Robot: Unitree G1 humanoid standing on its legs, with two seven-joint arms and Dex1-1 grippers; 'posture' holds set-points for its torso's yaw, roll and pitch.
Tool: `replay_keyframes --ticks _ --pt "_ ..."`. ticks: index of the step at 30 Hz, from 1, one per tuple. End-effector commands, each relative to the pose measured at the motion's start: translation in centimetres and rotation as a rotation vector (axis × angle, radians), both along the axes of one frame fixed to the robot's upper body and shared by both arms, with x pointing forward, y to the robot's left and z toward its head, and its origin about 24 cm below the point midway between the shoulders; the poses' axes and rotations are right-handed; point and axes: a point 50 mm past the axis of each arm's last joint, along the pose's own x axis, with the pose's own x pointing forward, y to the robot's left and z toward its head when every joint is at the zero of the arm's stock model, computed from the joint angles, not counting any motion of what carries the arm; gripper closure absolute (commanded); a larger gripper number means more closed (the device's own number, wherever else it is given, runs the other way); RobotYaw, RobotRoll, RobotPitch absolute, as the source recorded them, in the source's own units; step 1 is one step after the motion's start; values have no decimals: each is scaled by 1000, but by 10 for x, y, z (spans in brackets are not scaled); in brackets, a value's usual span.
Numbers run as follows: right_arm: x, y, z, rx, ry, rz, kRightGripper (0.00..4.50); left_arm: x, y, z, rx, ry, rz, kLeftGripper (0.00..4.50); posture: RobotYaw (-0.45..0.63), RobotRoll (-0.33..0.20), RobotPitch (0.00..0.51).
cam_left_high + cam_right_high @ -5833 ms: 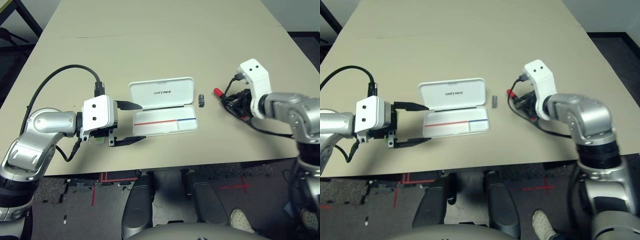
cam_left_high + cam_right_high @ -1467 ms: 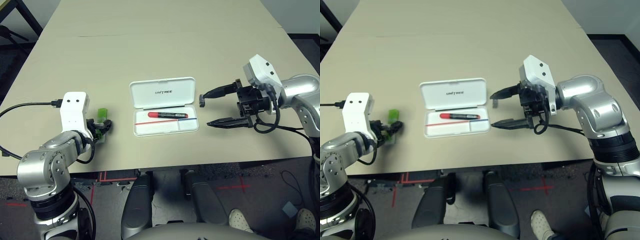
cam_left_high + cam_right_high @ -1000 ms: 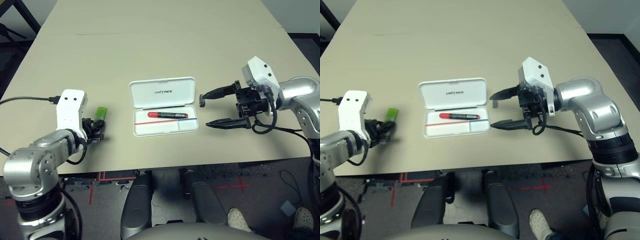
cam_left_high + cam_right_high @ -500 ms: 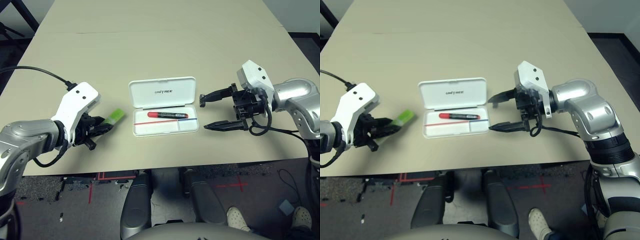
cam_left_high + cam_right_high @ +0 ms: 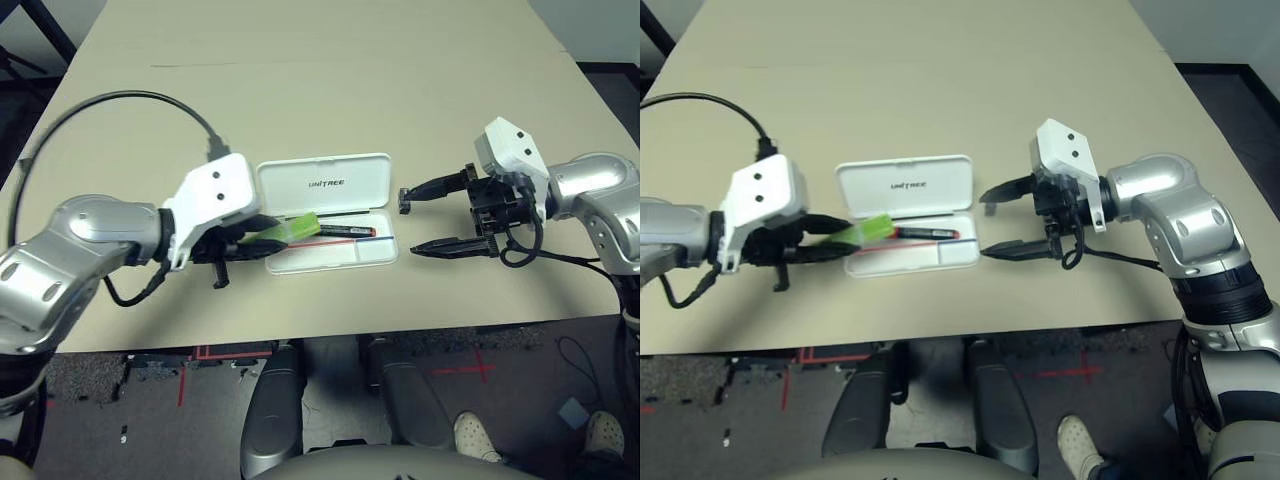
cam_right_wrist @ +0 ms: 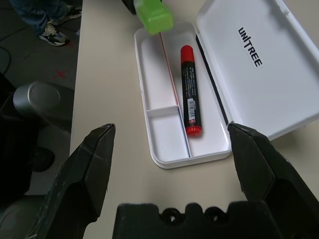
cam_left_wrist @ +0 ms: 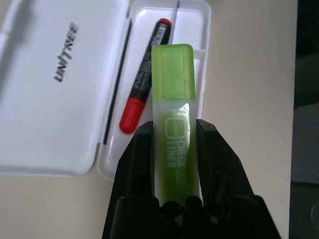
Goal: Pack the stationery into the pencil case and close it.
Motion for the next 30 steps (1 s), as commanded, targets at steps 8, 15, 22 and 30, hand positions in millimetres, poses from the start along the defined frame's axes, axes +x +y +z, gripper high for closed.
replay_keyframes --ticks 8,15,22,30 --pt "-4 -3 0 -29 -3 -5 0 16 -23 -17 59 -19 -144 3416 52 0 263" --pt "-6 -3 1 -29 -6 -13 0 18 -32 -32 80 -8 -191 3416 29 0 271" --pt "-8 -3 1 -32 -5 -19 0 25 -30 -36 100 -18 -171 3416 20 0 275" --pt "-8 -2 0 -35 -6 -22 0 25 -35 -34 101 -19 -182 3416 18 0 278"
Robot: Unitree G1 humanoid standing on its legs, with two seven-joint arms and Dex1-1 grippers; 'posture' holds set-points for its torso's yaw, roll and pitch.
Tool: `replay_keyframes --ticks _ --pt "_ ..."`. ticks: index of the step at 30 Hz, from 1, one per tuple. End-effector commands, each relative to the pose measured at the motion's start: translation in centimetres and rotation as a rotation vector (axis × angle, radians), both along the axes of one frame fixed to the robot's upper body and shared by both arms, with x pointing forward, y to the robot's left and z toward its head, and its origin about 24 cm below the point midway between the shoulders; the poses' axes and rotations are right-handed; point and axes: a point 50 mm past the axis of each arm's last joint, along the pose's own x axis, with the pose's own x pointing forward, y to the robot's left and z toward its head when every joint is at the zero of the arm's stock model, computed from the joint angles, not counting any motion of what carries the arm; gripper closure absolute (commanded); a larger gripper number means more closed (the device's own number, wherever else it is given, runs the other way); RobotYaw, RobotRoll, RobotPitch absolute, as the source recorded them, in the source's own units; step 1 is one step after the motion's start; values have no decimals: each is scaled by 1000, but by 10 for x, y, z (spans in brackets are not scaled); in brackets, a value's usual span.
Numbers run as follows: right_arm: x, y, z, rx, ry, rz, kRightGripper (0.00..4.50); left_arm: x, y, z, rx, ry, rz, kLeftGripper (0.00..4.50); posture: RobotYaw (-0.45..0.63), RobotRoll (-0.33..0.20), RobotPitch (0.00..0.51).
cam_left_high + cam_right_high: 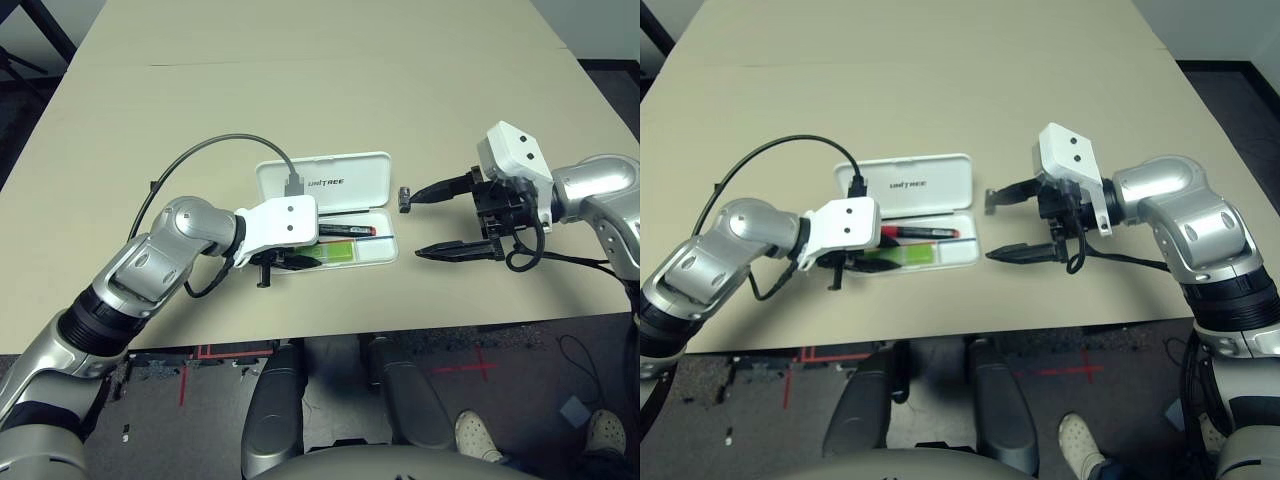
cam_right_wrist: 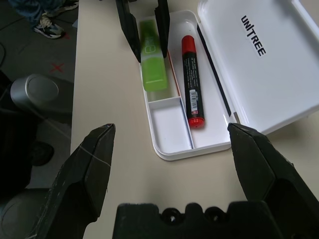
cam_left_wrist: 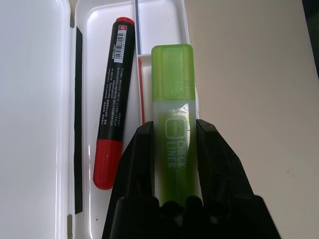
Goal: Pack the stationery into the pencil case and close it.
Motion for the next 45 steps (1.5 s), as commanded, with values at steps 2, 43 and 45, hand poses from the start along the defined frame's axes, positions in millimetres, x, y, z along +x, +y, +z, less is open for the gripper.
replay_keyframes --ticks 2,43,45 --pt "-2 0 -1 -2 2 -1 0 0 -4 -2 12 15 -6 3416 18 0 278" --pt "19 -24 -7 70 -12 -723 0 -34 29 45 -107 -65 76 14 47 0 265" --pt "21 -17 -12 96 -13 -822 0 -33 29 45 -105 -66 74 14 47 0 265"
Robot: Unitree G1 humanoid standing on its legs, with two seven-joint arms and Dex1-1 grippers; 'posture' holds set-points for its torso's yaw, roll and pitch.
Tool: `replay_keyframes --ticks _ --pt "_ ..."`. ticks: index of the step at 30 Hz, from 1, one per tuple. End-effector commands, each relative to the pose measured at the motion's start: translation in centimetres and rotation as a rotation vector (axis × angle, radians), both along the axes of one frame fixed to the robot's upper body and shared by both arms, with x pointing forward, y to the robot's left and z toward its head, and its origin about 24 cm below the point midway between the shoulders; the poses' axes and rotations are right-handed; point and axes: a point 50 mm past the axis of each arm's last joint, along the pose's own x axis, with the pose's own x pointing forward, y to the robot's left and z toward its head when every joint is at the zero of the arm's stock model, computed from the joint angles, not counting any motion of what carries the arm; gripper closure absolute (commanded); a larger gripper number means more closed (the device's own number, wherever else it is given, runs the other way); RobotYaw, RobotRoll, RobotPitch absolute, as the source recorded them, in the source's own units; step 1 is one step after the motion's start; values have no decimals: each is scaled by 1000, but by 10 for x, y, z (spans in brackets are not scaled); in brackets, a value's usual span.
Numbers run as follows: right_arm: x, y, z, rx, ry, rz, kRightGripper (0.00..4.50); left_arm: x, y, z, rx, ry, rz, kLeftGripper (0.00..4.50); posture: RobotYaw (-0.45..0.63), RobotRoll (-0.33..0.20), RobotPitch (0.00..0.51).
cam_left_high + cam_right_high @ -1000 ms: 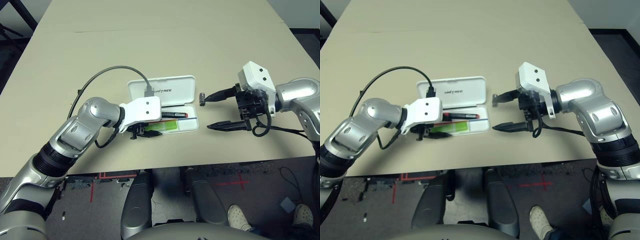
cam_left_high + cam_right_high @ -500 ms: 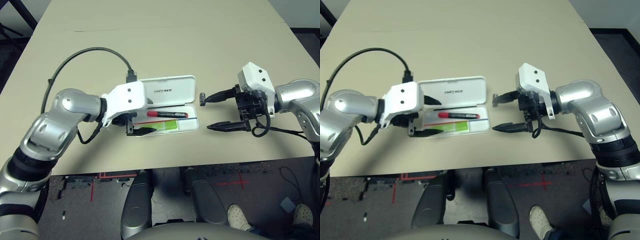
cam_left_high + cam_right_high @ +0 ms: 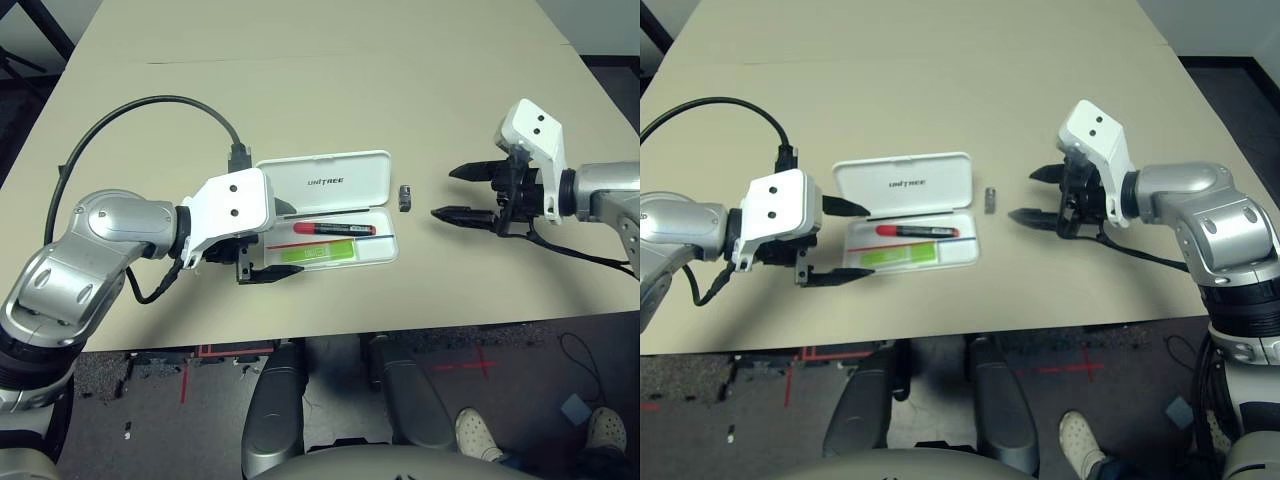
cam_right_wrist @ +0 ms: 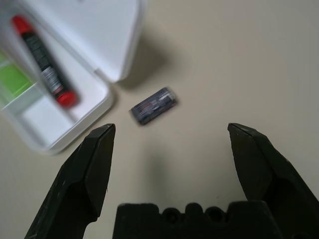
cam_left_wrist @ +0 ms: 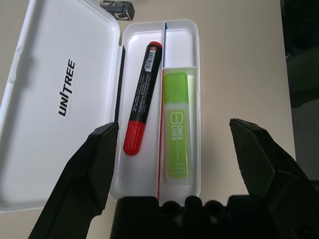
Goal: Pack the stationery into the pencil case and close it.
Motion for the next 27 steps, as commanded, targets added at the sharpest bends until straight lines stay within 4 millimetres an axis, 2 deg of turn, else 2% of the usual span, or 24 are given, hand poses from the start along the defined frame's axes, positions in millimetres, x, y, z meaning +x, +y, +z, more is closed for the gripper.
replay_keyframes --ticks 1,4,9,18,27 --pt "1 4 -3 20 -13 -171 0 -2 -2 -2 8 2 -18 14 41 0 267" --pt "3 15 -12 79 -10 -319 0 0 -2 -2 7 2 -22 14 36 0 268" --pt "0 27 -23 116 -1 -448 0 0 -3 -3 6 1 -25 14 36 0 268" --pt "-6 44 -32 130 19 -475 0 1 -3 -3 9 -4 -22 14 43 0 267" --pt "-7 57 -54 121 62 -462 0 -1 -5 -2 5 -8 -23 14 54 0 268"
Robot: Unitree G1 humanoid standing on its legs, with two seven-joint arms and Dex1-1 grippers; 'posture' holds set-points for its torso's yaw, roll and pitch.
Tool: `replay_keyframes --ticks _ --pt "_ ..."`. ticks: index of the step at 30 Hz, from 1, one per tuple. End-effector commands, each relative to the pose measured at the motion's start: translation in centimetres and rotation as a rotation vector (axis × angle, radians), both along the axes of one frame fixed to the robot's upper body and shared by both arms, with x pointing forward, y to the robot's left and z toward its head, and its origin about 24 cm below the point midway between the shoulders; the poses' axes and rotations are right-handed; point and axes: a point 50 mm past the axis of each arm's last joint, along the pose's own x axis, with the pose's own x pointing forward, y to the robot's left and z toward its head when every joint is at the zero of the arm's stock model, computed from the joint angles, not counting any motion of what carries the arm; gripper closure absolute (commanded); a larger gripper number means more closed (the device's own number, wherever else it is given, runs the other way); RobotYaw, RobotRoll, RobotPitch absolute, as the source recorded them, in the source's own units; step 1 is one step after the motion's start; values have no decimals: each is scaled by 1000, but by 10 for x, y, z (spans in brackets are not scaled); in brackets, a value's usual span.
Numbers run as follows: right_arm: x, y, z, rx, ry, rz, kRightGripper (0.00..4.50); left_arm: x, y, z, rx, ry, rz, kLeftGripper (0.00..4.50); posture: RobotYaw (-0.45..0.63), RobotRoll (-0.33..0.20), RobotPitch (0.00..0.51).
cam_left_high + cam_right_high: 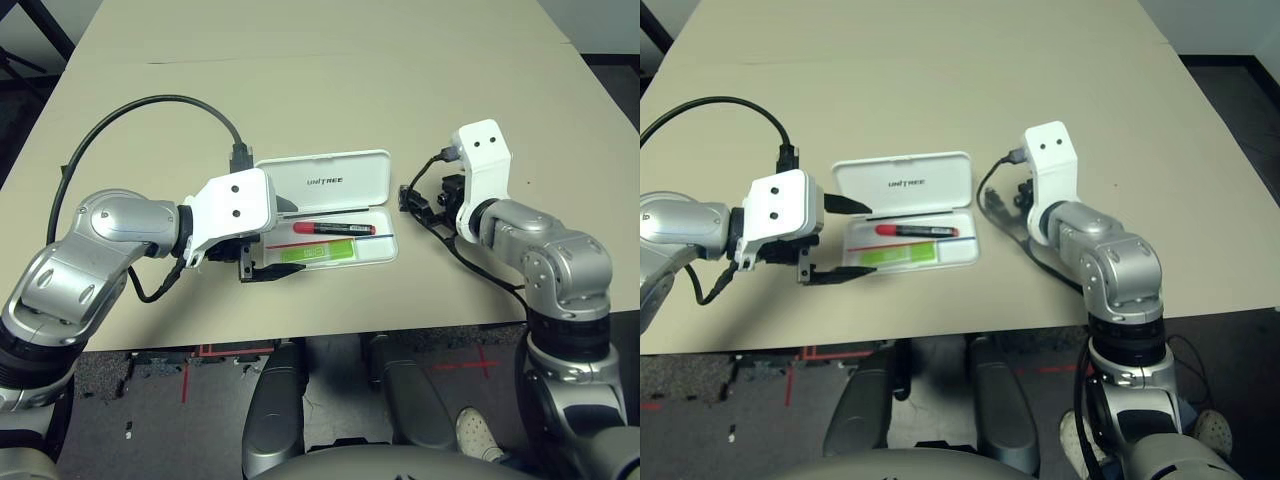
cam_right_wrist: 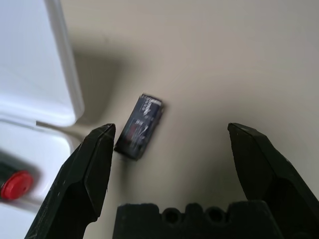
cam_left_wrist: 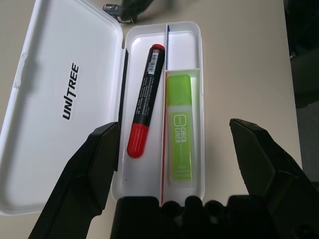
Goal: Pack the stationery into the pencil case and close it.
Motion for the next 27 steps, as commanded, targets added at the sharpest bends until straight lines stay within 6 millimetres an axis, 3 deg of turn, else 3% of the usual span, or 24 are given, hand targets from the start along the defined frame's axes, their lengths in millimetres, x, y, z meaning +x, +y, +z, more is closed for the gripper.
replay_keyframes --ticks 1,21,24,27 --pt "0 5 -10 -4 11 -1 0 -2 -4 -2 7 13 -14 14 56 0 268" --pt "5 7 -25 -23 56 -48 0 -3 -6 -1 -4 14 -4 14 71 0 270" --pt "4 7 -23 -11 80 -67 627 -3 -6 -1 -4 14 -3 0 71 0 271" --pt "4 7 -20 -3 100 -79 1704 -3 -7 -2 -6 15 -5 0 70 0 272"
